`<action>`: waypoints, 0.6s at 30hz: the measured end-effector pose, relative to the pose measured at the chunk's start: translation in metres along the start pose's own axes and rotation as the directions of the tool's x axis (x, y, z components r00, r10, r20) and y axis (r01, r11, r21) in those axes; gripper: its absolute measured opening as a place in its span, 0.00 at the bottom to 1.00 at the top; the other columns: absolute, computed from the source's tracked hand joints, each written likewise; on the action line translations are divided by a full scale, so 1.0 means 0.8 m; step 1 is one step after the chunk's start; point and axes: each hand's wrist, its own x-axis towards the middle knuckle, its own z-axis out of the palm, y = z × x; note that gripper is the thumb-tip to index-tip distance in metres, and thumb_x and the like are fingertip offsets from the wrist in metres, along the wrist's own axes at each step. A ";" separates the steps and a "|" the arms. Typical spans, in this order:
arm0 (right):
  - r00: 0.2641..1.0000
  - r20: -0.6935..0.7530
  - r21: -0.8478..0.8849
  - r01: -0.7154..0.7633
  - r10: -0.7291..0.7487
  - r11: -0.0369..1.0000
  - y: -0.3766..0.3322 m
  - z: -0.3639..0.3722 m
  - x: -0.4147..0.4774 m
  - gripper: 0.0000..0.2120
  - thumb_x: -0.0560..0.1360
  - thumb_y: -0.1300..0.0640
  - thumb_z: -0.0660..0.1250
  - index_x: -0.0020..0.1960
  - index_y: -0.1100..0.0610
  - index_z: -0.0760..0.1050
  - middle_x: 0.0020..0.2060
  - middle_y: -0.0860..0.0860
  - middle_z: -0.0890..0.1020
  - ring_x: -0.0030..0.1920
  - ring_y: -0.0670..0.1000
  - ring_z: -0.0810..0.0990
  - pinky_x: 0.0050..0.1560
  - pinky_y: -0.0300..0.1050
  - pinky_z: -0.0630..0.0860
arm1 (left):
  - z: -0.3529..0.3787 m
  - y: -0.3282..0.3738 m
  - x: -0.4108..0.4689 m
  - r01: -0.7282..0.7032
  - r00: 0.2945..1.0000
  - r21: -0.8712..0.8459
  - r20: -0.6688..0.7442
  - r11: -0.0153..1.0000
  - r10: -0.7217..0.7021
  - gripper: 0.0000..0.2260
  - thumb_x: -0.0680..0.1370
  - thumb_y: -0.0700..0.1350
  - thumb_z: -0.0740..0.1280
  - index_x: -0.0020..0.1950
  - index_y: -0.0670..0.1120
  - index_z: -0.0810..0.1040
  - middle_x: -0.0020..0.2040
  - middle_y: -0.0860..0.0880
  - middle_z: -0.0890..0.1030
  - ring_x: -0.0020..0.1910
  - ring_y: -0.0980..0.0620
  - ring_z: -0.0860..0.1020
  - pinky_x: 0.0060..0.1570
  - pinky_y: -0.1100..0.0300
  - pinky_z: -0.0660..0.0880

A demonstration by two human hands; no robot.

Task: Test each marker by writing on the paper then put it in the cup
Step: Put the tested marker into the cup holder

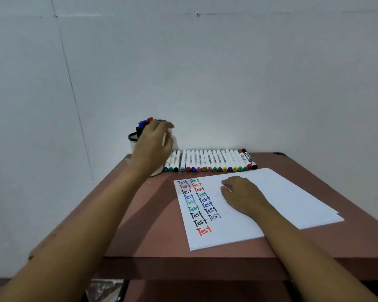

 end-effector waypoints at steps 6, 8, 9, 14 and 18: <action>0.999 0.047 -0.043 -0.001 0.003 0.999 0.002 0.002 0.004 0.20 0.81 0.50 0.54 0.71 0.54 0.67 0.69 0.52 0.70 0.68 0.53 0.68 0.66 0.47 0.65 | 0.066 0.005 -0.058 0.158 0.804 0.080 0.568 0.984 -0.175 0.15 0.79 0.45 0.60 0.65 0.45 0.73 0.63 0.45 0.72 0.61 0.48 0.71 0.60 0.56 0.68; 0.997 0.077 -0.074 0.013 -0.008 0.997 0.001 0.000 0.006 0.20 0.81 0.49 0.54 0.70 0.54 0.67 0.67 0.52 0.71 0.66 0.54 0.69 0.64 0.48 0.68 | 0.071 0.002 -0.066 0.183 0.691 0.080 0.699 0.980 -0.186 0.16 0.80 0.47 0.58 0.67 0.45 0.72 0.66 0.44 0.70 0.64 0.49 0.68 0.59 0.60 0.64; 0.995 0.094 -0.086 0.024 -0.016 0.996 0.002 -0.003 0.008 0.19 0.81 0.50 0.54 0.68 0.54 0.70 0.65 0.52 0.73 0.64 0.54 0.71 0.61 0.48 0.70 | 0.073 0.001 -0.068 0.190 0.670 0.078 0.718 0.979 -0.187 0.17 0.80 0.48 0.57 0.67 0.45 0.71 0.67 0.44 0.70 0.65 0.49 0.67 0.60 0.60 0.64; 0.994 -0.053 0.017 -0.091 0.092 0.996 0.020 -0.028 0.046 0.15 0.78 0.57 0.56 0.32 0.54 0.65 0.33 0.49 0.73 0.36 0.50 0.71 0.32 0.43 0.63 | 0.079 -0.003 -0.071 0.161 0.667 0.099 0.722 0.982 -0.183 0.20 0.81 0.52 0.56 0.72 0.48 0.66 0.73 0.47 0.65 0.71 0.50 0.64 0.68 0.56 0.60; 0.967 -0.141 -0.107 -0.228 0.213 0.968 0.050 -0.047 0.073 0.15 0.78 0.65 0.56 0.33 0.56 0.60 0.33 0.51 0.67 0.41 0.53 0.68 0.28 0.38 0.56 | 0.080 -0.004 -0.071 0.154 0.672 0.105 0.718 0.982 -0.182 0.20 0.81 0.52 0.56 0.72 0.48 0.66 0.73 0.47 0.65 0.70 0.50 0.64 0.68 0.56 0.61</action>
